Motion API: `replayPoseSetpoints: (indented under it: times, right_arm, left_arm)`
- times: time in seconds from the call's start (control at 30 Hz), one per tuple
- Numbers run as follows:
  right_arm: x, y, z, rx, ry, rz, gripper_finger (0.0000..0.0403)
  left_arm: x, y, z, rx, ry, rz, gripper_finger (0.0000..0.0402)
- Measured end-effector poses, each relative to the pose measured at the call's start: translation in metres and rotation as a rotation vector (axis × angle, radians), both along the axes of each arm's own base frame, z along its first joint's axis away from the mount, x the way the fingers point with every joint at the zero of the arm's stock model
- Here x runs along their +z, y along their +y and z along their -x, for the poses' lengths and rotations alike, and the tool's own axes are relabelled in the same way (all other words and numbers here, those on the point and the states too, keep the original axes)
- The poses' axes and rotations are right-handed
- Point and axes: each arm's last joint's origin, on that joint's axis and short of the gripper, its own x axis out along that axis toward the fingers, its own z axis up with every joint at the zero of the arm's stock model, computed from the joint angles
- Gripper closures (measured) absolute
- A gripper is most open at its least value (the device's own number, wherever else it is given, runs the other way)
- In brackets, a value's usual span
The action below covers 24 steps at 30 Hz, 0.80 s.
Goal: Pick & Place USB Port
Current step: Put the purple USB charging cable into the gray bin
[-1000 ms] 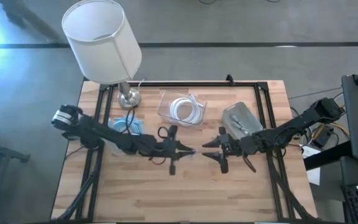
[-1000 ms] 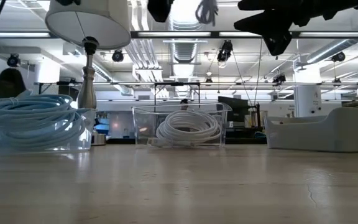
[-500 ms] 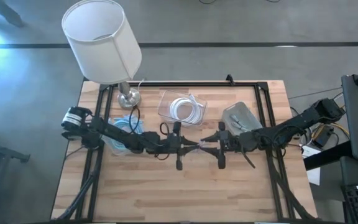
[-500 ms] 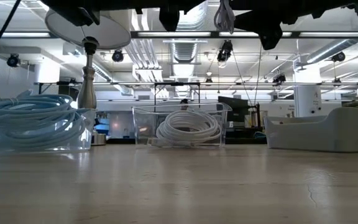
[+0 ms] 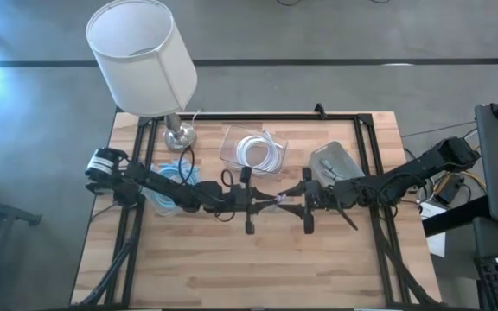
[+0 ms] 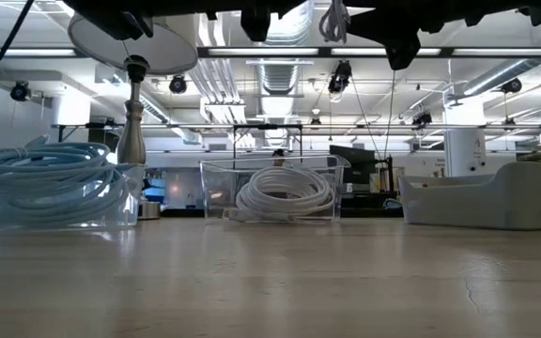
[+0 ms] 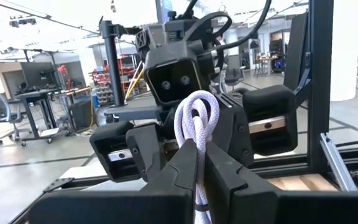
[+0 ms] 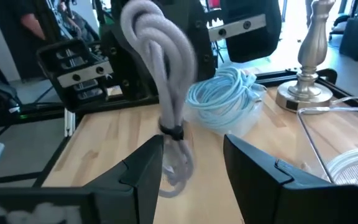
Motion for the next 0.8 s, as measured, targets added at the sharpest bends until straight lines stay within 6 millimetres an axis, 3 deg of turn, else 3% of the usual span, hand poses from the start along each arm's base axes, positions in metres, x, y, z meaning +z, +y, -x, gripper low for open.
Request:
replayPoseSetpoints:
  times: [0.33,0.57,0.8]
  right_arm:
    - [0.002,0.004,0.0,0.116,-0.003,-0.016,0.0236]
    - [0.003,0.002,-0.001,0.046,-0.015,-0.005,0.0236]
    - [0.007,0.001,-0.001,0.039,-0.052,-0.015,0.0245]
  left_arm:
    - [-0.005,-0.002,-0.001,-0.067,0.042,-0.06,0.0385]
    - [0.007,-0.001,0.001,-0.063,-0.077,-0.039,0.0385]
    - [0.009,0.0,0.0,-0.053,-0.084,-0.036,0.0385]
